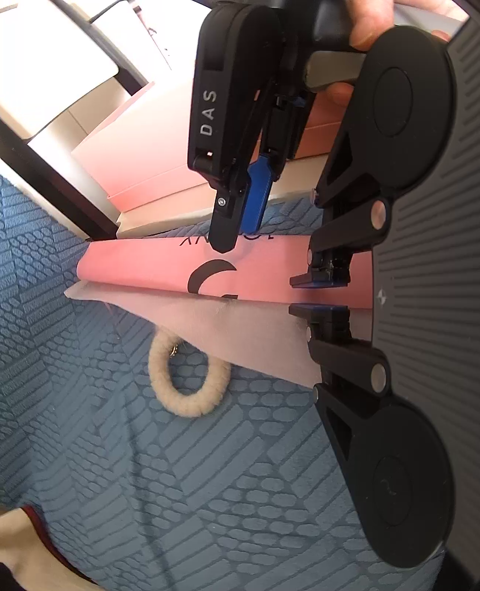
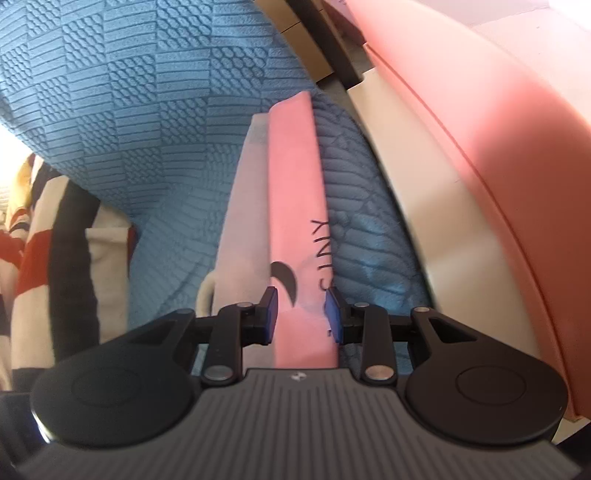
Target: Organize objects
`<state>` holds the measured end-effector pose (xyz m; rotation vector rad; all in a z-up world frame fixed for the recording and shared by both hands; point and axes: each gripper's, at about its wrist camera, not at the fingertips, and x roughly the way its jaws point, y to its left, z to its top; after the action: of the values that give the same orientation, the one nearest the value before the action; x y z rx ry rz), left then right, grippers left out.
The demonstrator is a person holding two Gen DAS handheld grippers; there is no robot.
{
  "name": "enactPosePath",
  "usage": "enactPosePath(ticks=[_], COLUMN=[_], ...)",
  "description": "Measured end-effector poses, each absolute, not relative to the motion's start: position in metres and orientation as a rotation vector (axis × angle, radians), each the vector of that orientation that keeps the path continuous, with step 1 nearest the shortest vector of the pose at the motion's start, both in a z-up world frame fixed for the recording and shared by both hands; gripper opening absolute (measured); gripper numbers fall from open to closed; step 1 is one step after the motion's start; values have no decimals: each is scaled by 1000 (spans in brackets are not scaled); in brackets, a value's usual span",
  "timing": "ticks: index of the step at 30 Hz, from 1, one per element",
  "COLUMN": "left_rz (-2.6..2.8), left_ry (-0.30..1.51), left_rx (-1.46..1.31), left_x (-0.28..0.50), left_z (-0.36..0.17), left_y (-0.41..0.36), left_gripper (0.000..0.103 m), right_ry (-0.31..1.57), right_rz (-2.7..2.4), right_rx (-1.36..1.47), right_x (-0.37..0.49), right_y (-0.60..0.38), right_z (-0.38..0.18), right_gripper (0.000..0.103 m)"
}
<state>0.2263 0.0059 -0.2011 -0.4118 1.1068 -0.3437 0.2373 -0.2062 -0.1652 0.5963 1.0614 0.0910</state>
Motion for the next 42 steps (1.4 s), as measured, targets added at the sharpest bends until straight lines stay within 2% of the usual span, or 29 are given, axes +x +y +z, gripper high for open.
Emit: enactPosePath(ticks=[12, 19, 42], left_rz=[-346, -354, -366], left_ry=[1084, 1077, 1175], left_rx=[-330, -349, -685], left_x=[229, 231, 238], left_z=[-203, -205, -226], left_y=[-8, -8, 15], left_gripper=[10, 10, 9], right_ry=[1088, 1064, 1050], right_rz=[98, 137, 194], right_rx=[673, 694, 717], right_x=[234, 226, 220], right_y=[-209, -208, -203], right_z=[-171, -162, -159], right_gripper=[32, 27, 26])
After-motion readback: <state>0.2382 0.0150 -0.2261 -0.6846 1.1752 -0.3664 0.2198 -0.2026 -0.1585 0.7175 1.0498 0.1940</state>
